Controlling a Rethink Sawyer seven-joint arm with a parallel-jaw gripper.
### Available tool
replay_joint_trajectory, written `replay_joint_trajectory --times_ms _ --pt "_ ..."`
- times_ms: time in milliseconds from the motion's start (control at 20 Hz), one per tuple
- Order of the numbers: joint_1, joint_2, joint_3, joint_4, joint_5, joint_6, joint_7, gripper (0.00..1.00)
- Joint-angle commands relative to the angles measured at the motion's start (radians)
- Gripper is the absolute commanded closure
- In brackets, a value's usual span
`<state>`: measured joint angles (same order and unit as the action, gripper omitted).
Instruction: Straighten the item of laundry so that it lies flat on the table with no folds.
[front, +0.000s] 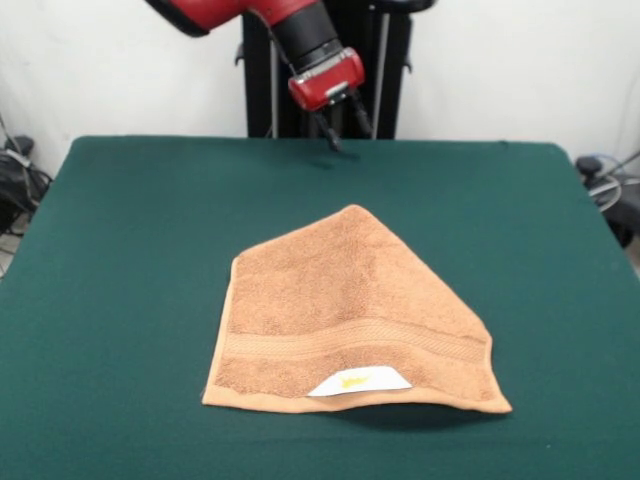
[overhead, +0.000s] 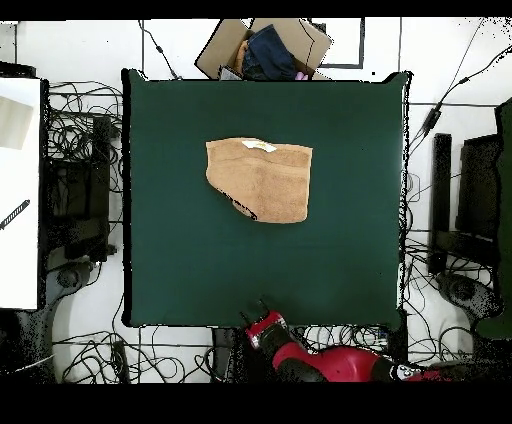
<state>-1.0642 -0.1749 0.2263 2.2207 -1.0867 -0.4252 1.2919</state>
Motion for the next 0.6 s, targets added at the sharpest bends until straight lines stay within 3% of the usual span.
replay_joint_trajectory --times_ms 50,600 --pt "0.023 0.153 -0.071 -0.19 -0.06 -0.086 0.124 0.0" --pt "0.008 0.279 -0.143 -0.28 -0.099 -0.199 0.147 0.0"
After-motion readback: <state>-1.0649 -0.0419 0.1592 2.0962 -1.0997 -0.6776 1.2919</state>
